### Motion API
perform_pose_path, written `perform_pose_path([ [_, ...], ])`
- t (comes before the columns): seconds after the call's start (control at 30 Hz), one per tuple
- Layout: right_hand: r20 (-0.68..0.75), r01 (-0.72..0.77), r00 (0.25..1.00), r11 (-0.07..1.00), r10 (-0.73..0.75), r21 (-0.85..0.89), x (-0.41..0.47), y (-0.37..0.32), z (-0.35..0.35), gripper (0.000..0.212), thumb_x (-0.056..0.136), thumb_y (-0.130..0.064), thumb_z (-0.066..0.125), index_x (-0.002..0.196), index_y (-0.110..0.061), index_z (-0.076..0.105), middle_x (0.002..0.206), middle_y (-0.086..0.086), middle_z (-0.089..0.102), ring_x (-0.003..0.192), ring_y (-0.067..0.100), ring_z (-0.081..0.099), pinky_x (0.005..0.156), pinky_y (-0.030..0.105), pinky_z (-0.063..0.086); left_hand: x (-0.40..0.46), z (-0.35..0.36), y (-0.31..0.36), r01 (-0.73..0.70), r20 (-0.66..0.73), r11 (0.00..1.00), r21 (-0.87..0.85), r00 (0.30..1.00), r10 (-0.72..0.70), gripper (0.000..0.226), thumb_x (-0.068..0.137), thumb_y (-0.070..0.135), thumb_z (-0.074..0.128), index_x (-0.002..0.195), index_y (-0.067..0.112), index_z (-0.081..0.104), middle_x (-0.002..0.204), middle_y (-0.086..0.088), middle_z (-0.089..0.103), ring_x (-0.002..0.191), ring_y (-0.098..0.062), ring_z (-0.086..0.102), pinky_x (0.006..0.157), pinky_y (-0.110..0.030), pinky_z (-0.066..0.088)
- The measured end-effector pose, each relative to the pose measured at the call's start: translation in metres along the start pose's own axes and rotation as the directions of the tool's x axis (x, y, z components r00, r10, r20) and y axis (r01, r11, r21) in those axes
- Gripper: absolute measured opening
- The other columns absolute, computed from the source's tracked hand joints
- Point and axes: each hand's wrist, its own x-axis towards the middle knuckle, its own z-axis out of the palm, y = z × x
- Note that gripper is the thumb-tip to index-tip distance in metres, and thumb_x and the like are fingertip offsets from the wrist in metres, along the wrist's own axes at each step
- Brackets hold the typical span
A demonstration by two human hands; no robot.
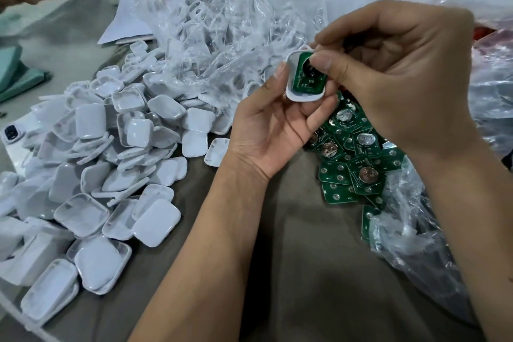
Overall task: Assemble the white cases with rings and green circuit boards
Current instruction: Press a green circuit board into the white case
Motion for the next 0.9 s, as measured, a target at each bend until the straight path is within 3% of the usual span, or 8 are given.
perform_pose_path([
  [0.13, -0.142, -0.026, 0.989, 0.998, 0.034, 0.064, 0.002, 0.003, -0.003, 0.025, 0.092, -0.019, 0.081, 0.111, -0.007, 0.072, 0.096, -0.002, 0.075, 0.081, 0.008, 0.075, 0.074, 0.019, 0.057, -0.002, 0.005, 0.000, 0.000, -0.024, 1.000, -0.022, 1.000, 0.000, 0.028, 0.079, 0.021, 0.072, 0.096, -0.002, 0.075, 0.094, -0.020, 0.074, 0.080, -0.031, 0.076, 0.073, -0.036, 0.064],
  [0.23, -0.206, -0.106, 0.965, 0.957, 0.164, 0.268, 0.005, 0.006, -0.007, 0.025, 0.091, -0.015, 0.080, 0.112, -0.004, 0.071, 0.089, 0.001, 0.076, 0.076, 0.011, 0.072, 0.071, 0.026, 0.055, -0.002, 0.009, 0.001, 0.017, -0.003, 0.997, -0.074, 1.000, -0.017, 0.044, 0.074, 0.021, 0.081, 0.108, -0.005, 0.069, 0.100, -0.025, 0.069, 0.078, -0.032, 0.076, 0.073, -0.036, 0.064],
  [0.4, -0.115, -0.267, 0.914, 0.792, 0.389, 0.549, 0.004, 0.002, -0.008, 0.012, 0.093, -0.006, 0.073, 0.104, -0.004, 0.069, 0.080, -0.004, 0.074, 0.070, 0.010, 0.062, 0.055, 0.022, 0.045, -0.001, 0.013, 0.003, 0.054, 0.014, 0.981, -0.185, 0.999, -0.052, 0.057, 0.070, 0.026, 0.079, 0.114, -0.008, 0.064, 0.103, -0.028, 0.066, 0.073, -0.032, 0.076, 0.068, -0.035, 0.064],
  [0.57, -0.030, -0.325, 0.868, 0.612, 0.496, 0.721, 0.002, 0.000, -0.007, 0.009, 0.100, -0.006, 0.063, 0.108, -0.008, 0.066, 0.086, -0.002, 0.076, 0.077, 0.008, 0.073, 0.069, 0.025, 0.060, -0.003, 0.014, 0.003, 0.067, 0.039, 0.961, -0.267, 0.997, -0.059, 0.063, 0.065, 0.018, 0.085, 0.116, -0.010, 0.062, 0.111, -0.028, 0.059, 0.075, -0.038, 0.075, 0.067, -0.040, 0.065],
  [0.67, 0.019, -0.362, 0.776, 0.421, 0.630, 0.832, 0.001, 0.007, -0.008, 0.012, 0.100, -0.007, 0.060, 0.106, -0.007, 0.071, 0.103, 0.012, 0.077, 0.092, 0.021, 0.077, 0.070, 0.025, 0.063, -0.003, 0.015, 0.003, 0.082, 0.087, 0.956, -0.281, 0.994, -0.060, 0.075, 0.058, 0.011, 0.091, 0.125, -0.006, 0.060, 0.119, -0.025, 0.055, 0.079, -0.038, 0.075, 0.074, -0.040, 0.064],
  [0.73, 0.070, -0.408, 0.686, 0.303, 0.724, 0.861, 0.002, 0.013, -0.007, 0.015, 0.101, -0.004, 0.056, 0.105, -0.003, 0.070, 0.102, 0.018, 0.077, 0.090, 0.023, 0.078, 0.070, 0.023, 0.061, -0.003, 0.015, 0.003, 0.079, 0.099, 0.956, -0.282, 0.994, -0.053, 0.073, 0.060, 0.012, 0.090, 0.126, -0.004, 0.061, 0.120, -0.025, 0.055, 0.081, -0.038, 0.075, 0.076, -0.040, 0.064],
  [0.8, 0.109, -0.458, 0.635, 0.259, 0.764, 0.851, 0.003, 0.021, -0.006, 0.015, 0.103, -0.001, 0.053, 0.103, -0.001, 0.069, 0.093, 0.016, 0.077, 0.085, 0.022, 0.078, 0.071, 0.022, 0.060, -0.002, 0.014, 0.002, 0.067, 0.100, 0.959, -0.274, 0.994, -0.041, 0.067, 0.064, 0.013, 0.088, 0.123, -0.004, 0.064, 0.118, -0.028, 0.058, 0.085, -0.039, 0.075, 0.079, -0.041, 0.063],
  [0.9, 0.171, -0.488, 0.674, 0.259, 0.719, 0.834, 0.004, 0.026, -0.009, 0.011, 0.094, 0.002, 0.062, 0.104, -0.001, 0.067, 0.090, 0.012, 0.075, 0.082, 0.017, 0.075, 0.071, 0.019, 0.058, -0.002, 0.013, 0.000, 0.037, 0.098, 0.965, -0.258, 0.995, -0.012, 0.061, 0.064, 0.009, 0.086, 0.120, -0.002, 0.066, 0.114, -0.029, 0.065, 0.092, -0.041, 0.073, 0.084, -0.044, 0.062],
])
